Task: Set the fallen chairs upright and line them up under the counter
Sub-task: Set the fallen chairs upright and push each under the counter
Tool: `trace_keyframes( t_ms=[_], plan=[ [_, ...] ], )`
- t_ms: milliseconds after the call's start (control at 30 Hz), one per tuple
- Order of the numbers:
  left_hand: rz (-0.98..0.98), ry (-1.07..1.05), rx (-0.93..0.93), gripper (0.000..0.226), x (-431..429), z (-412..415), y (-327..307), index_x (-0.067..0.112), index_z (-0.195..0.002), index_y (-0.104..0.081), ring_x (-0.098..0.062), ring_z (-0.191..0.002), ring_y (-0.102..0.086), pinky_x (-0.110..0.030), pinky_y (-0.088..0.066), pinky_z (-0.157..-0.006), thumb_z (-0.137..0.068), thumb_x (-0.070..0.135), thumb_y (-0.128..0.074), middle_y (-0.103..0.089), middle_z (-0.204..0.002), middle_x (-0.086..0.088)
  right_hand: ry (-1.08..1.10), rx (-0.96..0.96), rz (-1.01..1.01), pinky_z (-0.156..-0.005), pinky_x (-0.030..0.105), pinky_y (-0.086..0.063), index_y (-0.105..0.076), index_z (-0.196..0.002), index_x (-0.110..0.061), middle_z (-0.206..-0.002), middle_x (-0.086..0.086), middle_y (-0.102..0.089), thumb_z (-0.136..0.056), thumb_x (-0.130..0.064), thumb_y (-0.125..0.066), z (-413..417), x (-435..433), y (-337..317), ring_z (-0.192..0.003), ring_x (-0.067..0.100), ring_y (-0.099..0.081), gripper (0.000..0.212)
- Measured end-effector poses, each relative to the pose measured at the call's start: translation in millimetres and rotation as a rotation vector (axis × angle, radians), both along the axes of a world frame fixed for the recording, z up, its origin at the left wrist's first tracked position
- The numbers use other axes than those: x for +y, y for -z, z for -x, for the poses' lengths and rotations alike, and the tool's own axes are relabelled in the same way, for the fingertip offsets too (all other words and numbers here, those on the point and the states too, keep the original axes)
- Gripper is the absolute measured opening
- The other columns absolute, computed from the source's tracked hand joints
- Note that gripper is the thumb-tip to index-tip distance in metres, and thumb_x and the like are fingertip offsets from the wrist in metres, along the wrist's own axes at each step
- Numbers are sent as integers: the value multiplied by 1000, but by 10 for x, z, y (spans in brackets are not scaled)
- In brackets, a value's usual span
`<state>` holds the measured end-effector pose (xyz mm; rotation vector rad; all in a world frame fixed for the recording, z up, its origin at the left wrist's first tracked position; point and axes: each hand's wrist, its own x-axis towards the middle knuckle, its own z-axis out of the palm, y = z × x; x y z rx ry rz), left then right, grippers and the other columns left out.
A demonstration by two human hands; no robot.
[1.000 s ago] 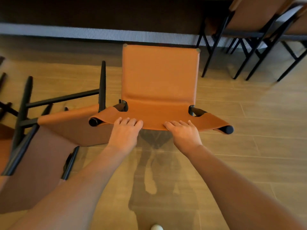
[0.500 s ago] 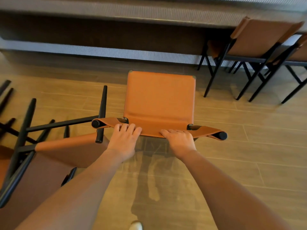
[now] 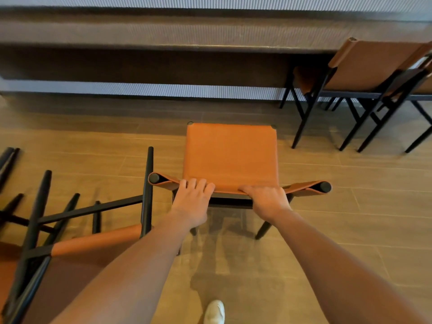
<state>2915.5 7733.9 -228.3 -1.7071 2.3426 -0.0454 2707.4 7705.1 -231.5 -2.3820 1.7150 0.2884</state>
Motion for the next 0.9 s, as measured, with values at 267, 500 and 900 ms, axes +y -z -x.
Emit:
trace_keyframes(
  t_ms=[267,500,900],
  plan=[
    [-60,19,23,56,-392,-17,-95,18,-135,-28,-30,-118,-41,-44,-31,-95,-86,19,-55,-41,-130,-4,-45,-9,-4,-79,33,-47,-34,-141,-44,-128,-7,-59,-94,-17,-45,27,-350,-39,-108,22,-60,56],
    [-59,-8,53,53,-721,-27,-116,19,-130,-32,-29,-116,-43,-42,-32,-94,-84,20,-57,-44,-125,-3,-64,-26,-40,-82,33,-46,-36,-140,-44,-130,-6,-59,-93,-16,-45,-2,-712,-94,-112,23,-58,55],
    [-136,-61,108,58,-1034,2,-94,19,-132,-34,-27,-120,-41,-41,-27,-101,-80,25,-59,-45,-127,-2,-63,-33,-126,-86,37,-46,-36,-141,-40,-129,0,-59,-93,-13,-43,2,-1025,-119,-113,26,-57,55]
  ],
)
